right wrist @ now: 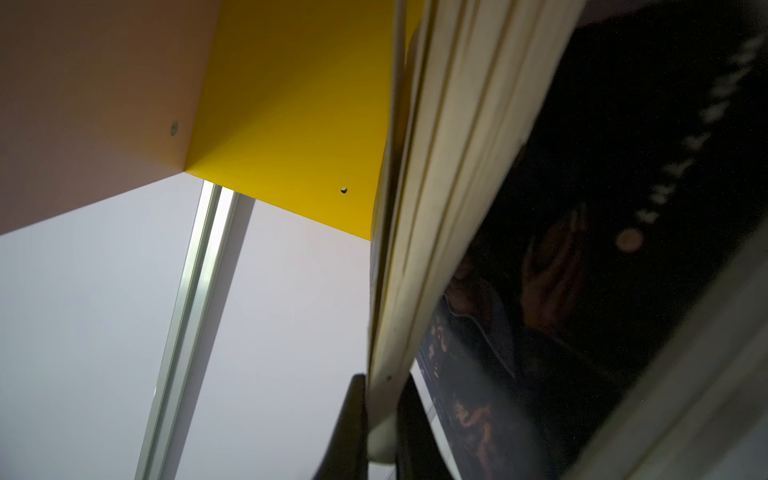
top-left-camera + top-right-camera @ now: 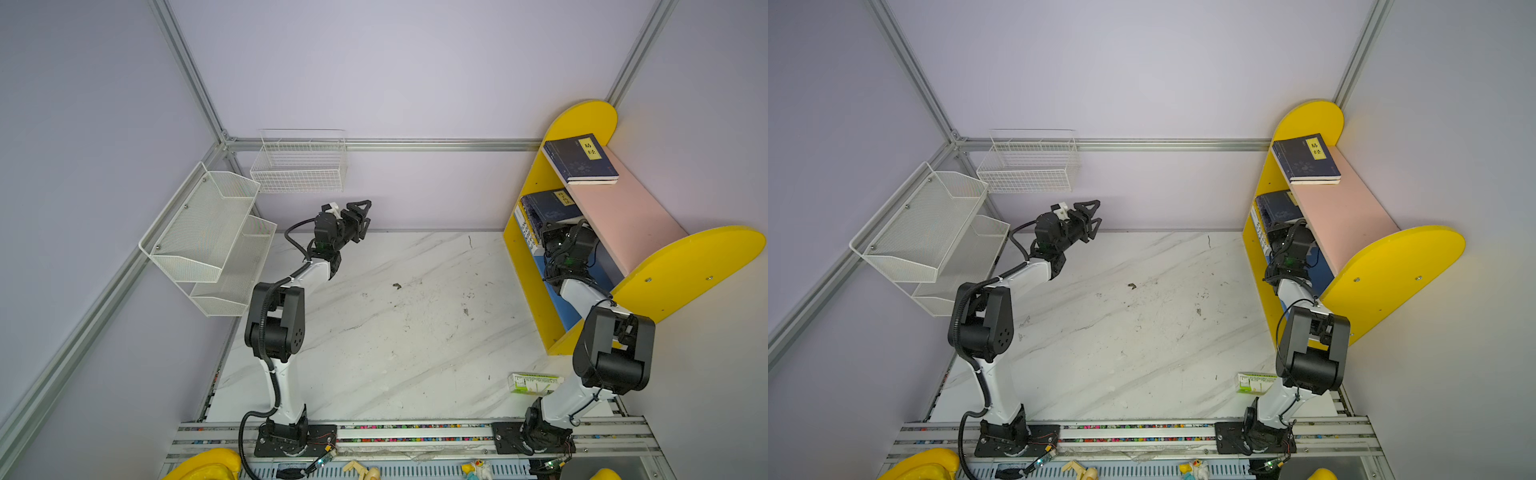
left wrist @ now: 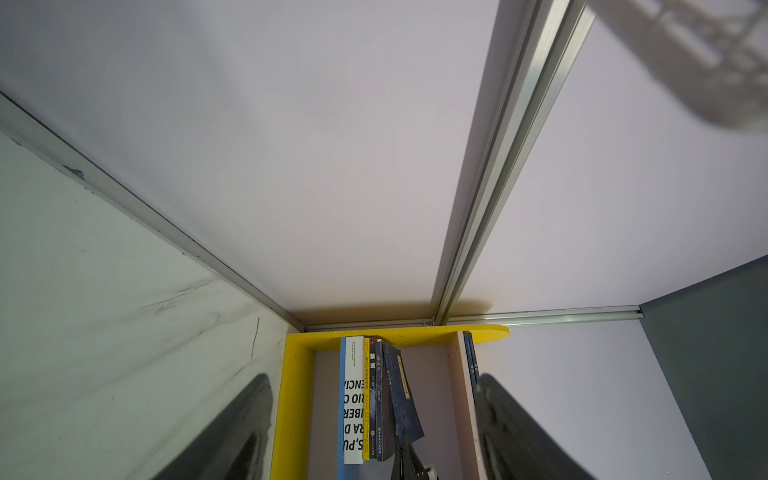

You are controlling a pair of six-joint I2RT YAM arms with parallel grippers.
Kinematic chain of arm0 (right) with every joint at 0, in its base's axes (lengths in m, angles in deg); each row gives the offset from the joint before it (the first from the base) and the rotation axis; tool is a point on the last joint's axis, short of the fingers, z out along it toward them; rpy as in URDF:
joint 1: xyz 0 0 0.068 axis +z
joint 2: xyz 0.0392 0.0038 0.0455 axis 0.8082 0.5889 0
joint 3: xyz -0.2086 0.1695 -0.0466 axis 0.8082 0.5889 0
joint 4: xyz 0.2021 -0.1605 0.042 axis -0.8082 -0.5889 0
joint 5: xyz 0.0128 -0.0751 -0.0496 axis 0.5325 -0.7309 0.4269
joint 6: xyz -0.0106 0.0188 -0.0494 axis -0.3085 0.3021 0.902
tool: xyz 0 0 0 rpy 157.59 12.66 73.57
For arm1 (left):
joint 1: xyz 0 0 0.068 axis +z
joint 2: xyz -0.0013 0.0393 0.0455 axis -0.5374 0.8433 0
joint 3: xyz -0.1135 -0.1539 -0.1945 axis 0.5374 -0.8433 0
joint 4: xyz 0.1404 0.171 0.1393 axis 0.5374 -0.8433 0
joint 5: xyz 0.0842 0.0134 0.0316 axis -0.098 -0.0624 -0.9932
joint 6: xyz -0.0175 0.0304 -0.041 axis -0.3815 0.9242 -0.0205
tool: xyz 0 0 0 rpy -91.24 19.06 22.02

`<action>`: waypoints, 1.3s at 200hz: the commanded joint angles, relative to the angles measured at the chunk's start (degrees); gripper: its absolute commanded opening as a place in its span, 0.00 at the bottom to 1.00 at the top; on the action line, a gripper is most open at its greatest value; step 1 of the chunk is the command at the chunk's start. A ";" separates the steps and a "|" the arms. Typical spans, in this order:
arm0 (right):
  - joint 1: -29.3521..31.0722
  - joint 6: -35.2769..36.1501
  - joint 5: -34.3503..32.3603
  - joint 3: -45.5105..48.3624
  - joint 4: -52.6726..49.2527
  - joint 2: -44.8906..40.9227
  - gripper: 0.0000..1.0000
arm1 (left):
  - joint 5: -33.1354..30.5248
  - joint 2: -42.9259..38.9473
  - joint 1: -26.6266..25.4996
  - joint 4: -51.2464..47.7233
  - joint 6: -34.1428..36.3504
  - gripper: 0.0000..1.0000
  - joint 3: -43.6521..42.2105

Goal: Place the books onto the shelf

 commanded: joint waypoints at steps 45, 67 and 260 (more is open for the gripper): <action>-0.48 1.36 2.07 -3.57 2.91 2.65 0.00 | -0.21 -0.22 0.22 0.72 0.37 0.76 0.39; -0.48 1.22 2.23 -3.69 2.71 3.00 0.00 | -0.38 -0.59 0.23 0.59 0.42 0.76 -0.18; -0.47 -1.51 2.97 -11.93 -16.60 1.22 0.52 | 0.11 -3.43 0.08 0.46 -0.03 0.77 -4.12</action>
